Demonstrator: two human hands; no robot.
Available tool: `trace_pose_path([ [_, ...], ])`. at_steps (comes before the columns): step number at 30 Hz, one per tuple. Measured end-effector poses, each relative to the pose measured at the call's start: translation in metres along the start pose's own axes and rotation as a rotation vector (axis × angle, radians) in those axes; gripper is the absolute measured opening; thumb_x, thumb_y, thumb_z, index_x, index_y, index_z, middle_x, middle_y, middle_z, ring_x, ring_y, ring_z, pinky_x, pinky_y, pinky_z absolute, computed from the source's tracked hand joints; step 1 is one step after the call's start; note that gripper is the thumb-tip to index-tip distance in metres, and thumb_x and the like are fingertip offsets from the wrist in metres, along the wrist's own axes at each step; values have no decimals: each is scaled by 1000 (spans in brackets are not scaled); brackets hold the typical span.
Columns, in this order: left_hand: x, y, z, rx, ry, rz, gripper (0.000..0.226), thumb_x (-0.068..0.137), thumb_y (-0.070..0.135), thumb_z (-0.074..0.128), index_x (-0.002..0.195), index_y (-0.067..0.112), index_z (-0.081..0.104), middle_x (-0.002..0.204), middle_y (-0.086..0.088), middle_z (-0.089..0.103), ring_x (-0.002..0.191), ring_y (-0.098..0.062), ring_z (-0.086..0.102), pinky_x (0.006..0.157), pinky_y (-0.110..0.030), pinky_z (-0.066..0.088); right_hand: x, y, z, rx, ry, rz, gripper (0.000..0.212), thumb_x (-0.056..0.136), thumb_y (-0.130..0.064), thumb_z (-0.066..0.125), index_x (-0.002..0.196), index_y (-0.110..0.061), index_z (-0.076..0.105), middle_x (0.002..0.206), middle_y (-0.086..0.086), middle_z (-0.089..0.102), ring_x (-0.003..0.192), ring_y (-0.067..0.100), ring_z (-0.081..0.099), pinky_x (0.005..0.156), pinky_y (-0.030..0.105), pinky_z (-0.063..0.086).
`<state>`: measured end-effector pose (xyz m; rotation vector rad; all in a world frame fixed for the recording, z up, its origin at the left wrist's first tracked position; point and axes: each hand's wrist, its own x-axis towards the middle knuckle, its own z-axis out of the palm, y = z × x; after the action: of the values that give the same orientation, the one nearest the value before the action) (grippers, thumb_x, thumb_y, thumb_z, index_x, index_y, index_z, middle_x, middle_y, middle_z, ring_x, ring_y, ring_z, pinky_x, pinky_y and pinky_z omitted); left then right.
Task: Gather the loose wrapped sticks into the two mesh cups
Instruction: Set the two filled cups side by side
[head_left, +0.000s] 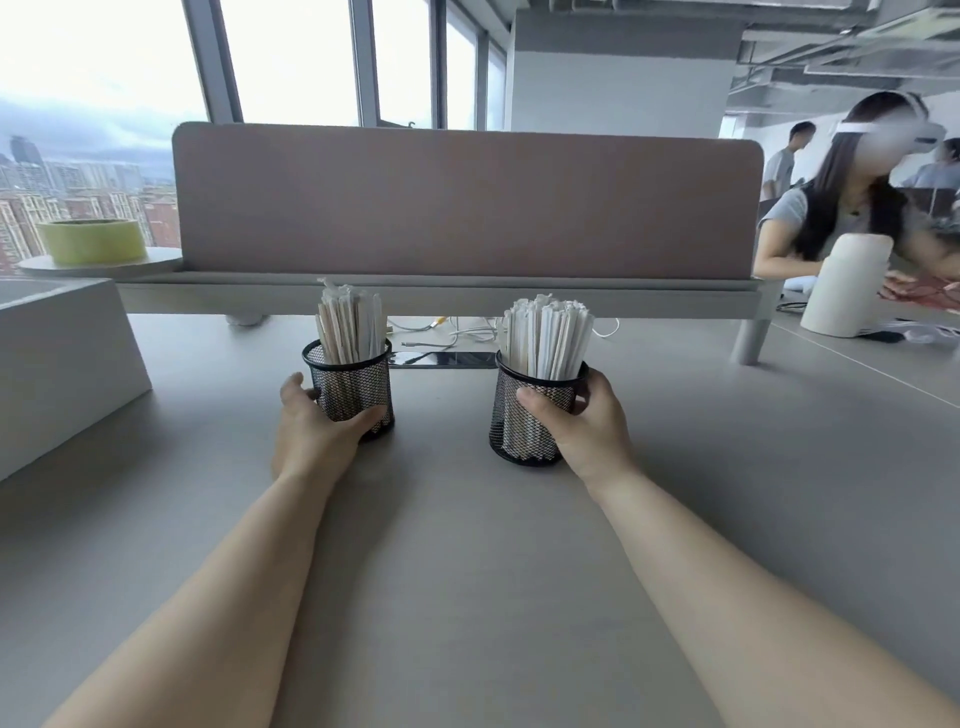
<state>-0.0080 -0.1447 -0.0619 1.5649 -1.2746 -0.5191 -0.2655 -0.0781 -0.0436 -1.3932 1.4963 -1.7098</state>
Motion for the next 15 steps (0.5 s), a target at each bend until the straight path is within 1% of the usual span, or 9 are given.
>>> trace_pose_path([
  [2,-1,0,2,21,14,27,93,62,44,86,137,17,38,136,-2,55,119,-22,58,98,-46,48,3,3,-2,-7,-13,-4,63,63,-42,83,116,-19,57,110,-8,67,103,8,62,89,32,52],
  [4,-4,3,4,53,19,53,87,64,45,85,134,15,44,131,-4,57,113,-22,60,95,-44,49,6,4,-3,-9,-19,-8,61,67,-35,84,118,-19,55,111,-8,65,103,6,61,89,31,51],
  [5,-7,5,5,75,19,69,86,65,46,84,135,14,44,132,-5,55,114,-22,59,96,-43,48,6,5,-3,-9,-20,-10,61,68,-34,84,118,-19,54,111,-9,65,102,4,60,89,29,50],
  [7,-11,12,10,130,-13,66,96,65,53,82,141,14,38,142,-7,43,124,-24,51,104,-42,42,6,6,-3,-11,-18,-8,60,69,-33,84,119,-19,53,109,-11,63,100,-1,59,87,27,48],
  [9,-14,17,14,166,-63,25,111,62,60,80,148,14,27,151,-6,31,136,-23,40,110,-42,36,6,6,-3,-14,-13,-7,61,70,-32,83,120,-19,52,109,-12,62,99,-3,57,85,25,47],
  [10,-13,18,16,162,-76,12,117,60,62,80,150,13,23,153,-6,30,140,-23,36,111,-42,34,6,7,-3,-14,-16,-9,60,70,-32,83,120,-19,51,108,-13,62,97,-5,57,83,22,46],
  [12,-9,21,21,123,-89,-4,125,55,64,82,150,12,20,154,-7,33,141,-24,35,112,-43,34,7,6,-3,-9,-27,-10,61,71,-31,83,121,-19,50,106,-17,60,94,-11,55,77,15,44],
  [13,-6,21,24,110,-99,-7,127,53,65,82,150,12,19,153,-7,36,140,-25,37,112,-43,35,8,7,-3,-8,-29,-7,62,72,-31,82,122,-18,50,105,-18,60,94,-12,54,77,14,44],
  [15,-7,24,31,104,-129,-14,127,50,67,81,148,15,20,149,-5,42,136,-25,43,109,-43,38,10,9,-2,-9,-32,-5,64,72,-32,82,125,-18,49,106,-19,59,96,-12,54,79,17,44],
])
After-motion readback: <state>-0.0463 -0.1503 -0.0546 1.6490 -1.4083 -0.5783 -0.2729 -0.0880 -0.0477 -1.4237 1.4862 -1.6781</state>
